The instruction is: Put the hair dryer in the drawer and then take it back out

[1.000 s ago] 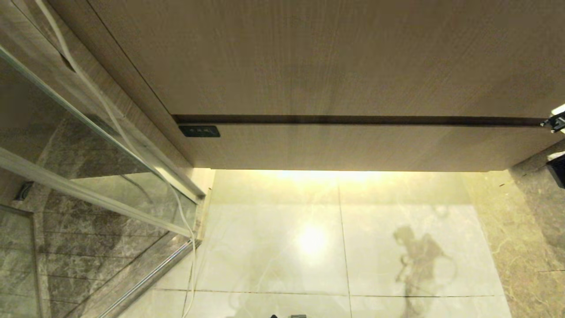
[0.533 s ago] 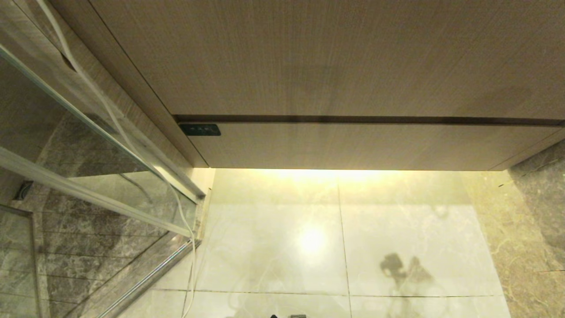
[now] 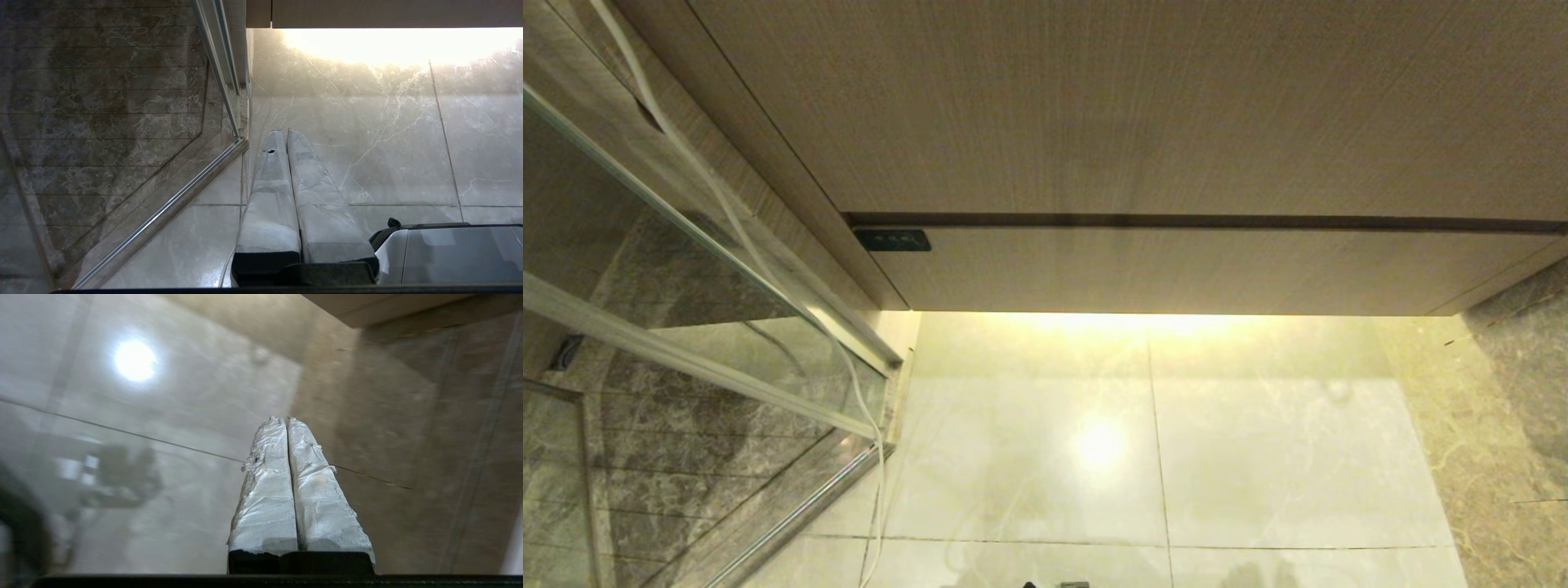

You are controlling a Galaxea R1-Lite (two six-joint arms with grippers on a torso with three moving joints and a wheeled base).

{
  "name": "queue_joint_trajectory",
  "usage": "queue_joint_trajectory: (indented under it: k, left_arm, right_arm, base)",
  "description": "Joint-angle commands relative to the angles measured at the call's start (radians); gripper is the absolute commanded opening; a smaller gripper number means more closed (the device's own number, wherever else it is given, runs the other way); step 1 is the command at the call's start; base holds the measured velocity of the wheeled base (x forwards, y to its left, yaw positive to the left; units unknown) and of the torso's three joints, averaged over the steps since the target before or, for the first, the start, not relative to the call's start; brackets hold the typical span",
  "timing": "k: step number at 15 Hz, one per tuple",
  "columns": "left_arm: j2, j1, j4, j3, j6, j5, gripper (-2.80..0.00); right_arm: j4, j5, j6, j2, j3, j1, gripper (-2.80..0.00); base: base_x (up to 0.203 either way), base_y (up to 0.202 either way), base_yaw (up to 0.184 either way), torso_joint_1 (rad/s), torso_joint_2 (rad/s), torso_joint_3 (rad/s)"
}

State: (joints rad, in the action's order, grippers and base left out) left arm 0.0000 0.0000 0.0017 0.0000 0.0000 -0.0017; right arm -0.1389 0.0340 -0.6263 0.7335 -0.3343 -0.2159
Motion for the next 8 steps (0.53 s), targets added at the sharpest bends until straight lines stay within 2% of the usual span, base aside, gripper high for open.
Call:
queue_joint_trajectory:
  k: [1, 4, 8]
  left_arm:
    - [0.0, 0.0, 0.0, 0.0, 0.0, 0.0, -2.8]
    - [0.0, 0.0, 0.0, 0.0, 0.0, 0.0, -2.8]
    - [0.0, 0.0, 0.0, 0.0, 0.0, 0.0, -2.8]
  right_arm:
    - [0.004, -0.003, 0.113, -0.208, 0.099, 0.085, -2.8]
    - [0.058, -0.005, 0.278, -0.428, 0.251, 0.186, -2.8]
    - [0.085, -0.047, 0.373, -0.682, 0.323, 0.219, -2.8]
  base:
    - [0.0, 0.0, 0.0, 0.0, 0.0, 0.0]
    - [0.0, 0.0, 0.0, 0.0, 0.0, 0.0]
    - [0.0, 0.0, 0.0, 0.0, 0.0, 0.0]
